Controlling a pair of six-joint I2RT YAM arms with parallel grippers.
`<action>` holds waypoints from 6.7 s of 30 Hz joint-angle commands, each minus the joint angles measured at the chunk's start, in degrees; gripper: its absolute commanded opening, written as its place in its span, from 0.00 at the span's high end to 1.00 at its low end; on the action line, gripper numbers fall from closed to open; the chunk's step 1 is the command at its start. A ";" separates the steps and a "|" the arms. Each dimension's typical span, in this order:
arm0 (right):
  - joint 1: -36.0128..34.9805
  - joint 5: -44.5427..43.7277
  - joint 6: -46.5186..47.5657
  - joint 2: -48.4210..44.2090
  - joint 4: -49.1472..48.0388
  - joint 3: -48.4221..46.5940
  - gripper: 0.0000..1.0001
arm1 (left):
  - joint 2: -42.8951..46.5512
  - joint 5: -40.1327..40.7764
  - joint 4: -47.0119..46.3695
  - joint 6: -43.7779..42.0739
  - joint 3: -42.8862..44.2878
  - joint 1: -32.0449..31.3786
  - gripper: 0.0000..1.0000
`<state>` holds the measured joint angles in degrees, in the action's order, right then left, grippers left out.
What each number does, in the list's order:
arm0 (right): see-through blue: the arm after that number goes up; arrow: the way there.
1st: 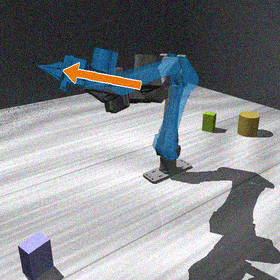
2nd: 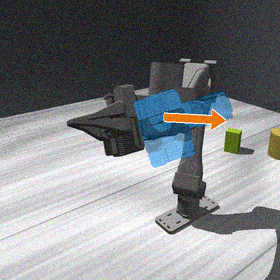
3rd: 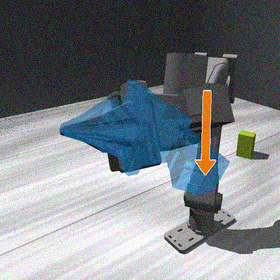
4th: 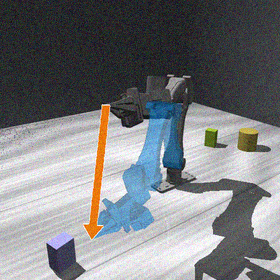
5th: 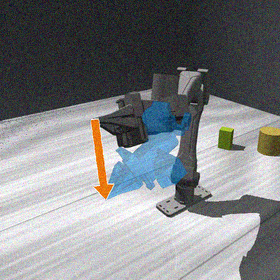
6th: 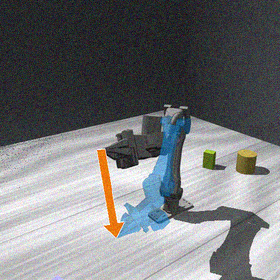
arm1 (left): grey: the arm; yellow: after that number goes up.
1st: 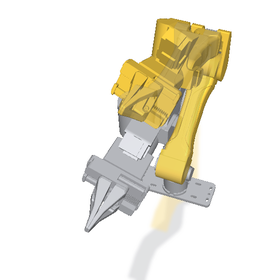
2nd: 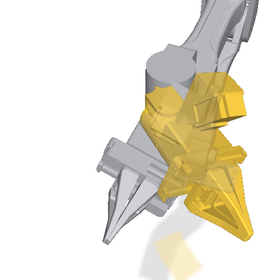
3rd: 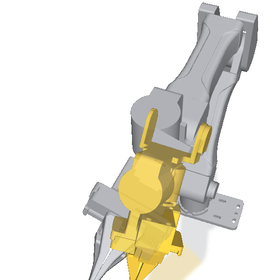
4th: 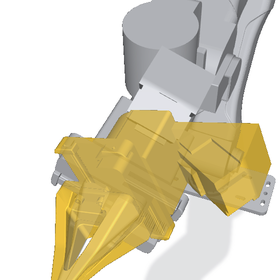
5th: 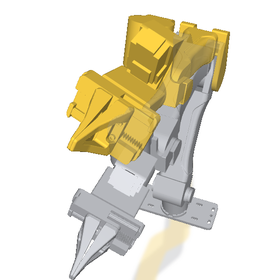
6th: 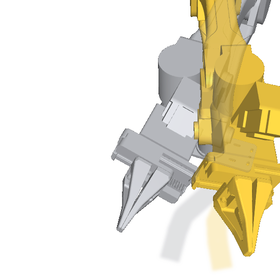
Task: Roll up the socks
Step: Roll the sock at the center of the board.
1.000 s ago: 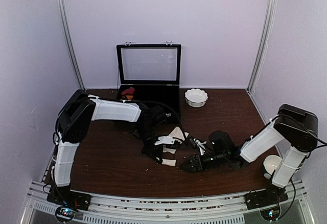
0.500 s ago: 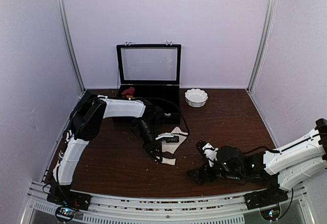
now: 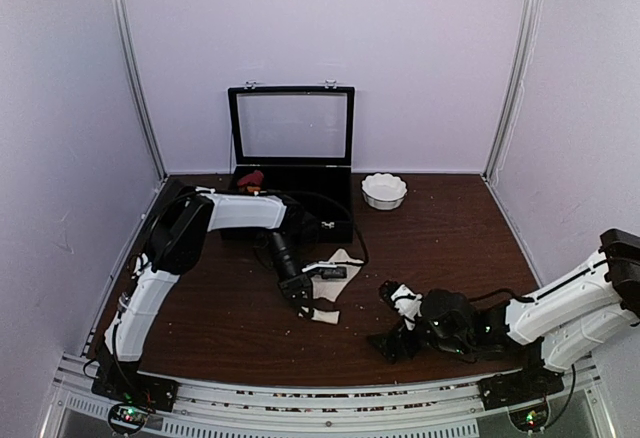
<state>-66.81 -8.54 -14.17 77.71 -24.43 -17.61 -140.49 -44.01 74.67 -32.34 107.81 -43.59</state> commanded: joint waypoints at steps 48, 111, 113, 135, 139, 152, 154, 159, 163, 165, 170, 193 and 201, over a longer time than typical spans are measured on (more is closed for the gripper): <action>1.92 19.02 31.25 31.31 12.18 -30.44 1.00 | 8.64 9.53 -9.71 -0.82 -10.30 3.12 0.59; 19.81 52.91 -20.51 39.32 13.96 -33.70 0.59 | 19.09 23.64 -24.91 -6.47 -26.76 -4.37 1.00; 20.08 50.58 -18.50 37.03 15.03 -32.03 0.56 | 18.07 21.82 -23.23 -5.62 -25.60 -3.81 1.00; 13.29 8.13 -5.05 -3.73 2.51 -1.77 0.00 | 6.17 5.36 -7.60 -0.80 -12.85 3.42 1.00; 15.63 3.33 -11.50 -8.63 3.59 -1.13 0.00 | 1.11 1.02 -1.62 -1.05 -8.03 4.99 1.00; 1.65 10.50 24.10 6.50 4.41 -13.61 0.10 | -0.45 2.80 -0.73 -0.70 -7.07 4.97 1.00; -0.67 9.33 28.66 8.24 3.12 -14.73 0.16 | -0.39 2.87 -0.67 -0.71 -7.25 5.00 1.00; -2.09 9.13 35.25 15.16 5.02 -22.07 0.32 | 0.07 2.27 -0.56 -0.83 -7.98 5.01 1.00; -2.06 10.14 38.62 21.42 5.72 -27.11 0.40 | 0.91 2.92 -1.14 -0.82 -9.23 4.99 1.00; -1.80 10.11 39.77 24.13 5.88 -29.29 0.45 | 1.13 3.26 -1.40 -0.88 -9.66 4.97 1.00; -0.28 9.20 41.41 28.69 5.74 -32.69 0.53 | 1.45 3.32 -1.46 -1.34 -9.80 5.01 1.00; 1.35 14.55 38.96 35.39 15.78 -37.87 1.00 | 10.81 3.40 -6.05 -5.02 -13.91 5.21 0.53; 2.98 23.20 28.84 33.43 19.57 -36.72 1.00 | 28.71 8.32 -26.62 -2.25 -29.64 6.76 0.50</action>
<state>-64.42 8.27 21.23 111.11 -12.69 -56.21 -118.45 -40.45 60.86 -35.81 82.85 -38.06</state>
